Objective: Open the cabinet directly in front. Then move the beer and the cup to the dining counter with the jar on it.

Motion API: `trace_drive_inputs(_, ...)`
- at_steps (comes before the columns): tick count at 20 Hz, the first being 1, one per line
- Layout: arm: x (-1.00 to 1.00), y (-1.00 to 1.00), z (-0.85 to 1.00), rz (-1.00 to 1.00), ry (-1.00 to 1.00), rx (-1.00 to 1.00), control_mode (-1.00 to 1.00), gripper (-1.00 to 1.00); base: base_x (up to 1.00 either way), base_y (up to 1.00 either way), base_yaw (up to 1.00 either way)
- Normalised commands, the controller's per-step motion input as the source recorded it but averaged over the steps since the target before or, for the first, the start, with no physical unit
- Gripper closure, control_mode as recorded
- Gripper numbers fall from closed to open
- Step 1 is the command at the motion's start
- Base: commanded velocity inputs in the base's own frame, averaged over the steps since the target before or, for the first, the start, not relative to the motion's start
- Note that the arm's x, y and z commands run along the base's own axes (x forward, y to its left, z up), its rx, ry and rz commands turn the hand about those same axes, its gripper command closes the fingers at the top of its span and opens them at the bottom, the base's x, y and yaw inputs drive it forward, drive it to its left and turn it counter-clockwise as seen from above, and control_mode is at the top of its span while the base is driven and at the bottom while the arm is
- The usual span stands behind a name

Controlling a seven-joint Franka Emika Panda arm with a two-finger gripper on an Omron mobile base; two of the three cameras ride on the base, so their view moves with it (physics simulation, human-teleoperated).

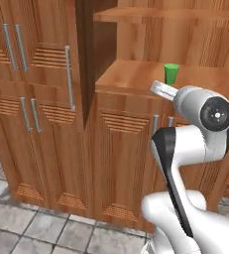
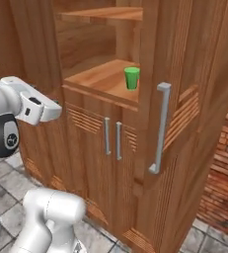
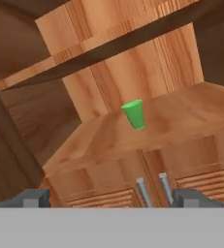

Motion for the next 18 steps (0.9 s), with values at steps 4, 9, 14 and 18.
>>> trace_drive_inputs(4,0.00,0.00,0.00,0.00,0.00,0.00,1.00,-1.00,0.00,-0.29,-0.69)
trace_drive_inputs(9,0.00,0.00,0.00,0.00,0.00,0.00,1.00,-1.00,0.16,0.16,-0.21)
trace_drive_inputs(14,0.00,0.00,0.00,0.00,0.00,0.00,1.00,-1.00,0.46,0.81,-0.18)
trace_drive_inputs(18,0.00,0.00,0.00,0.00,0.00,0.00,1.00,-1.00,0.48,0.51,-0.16)
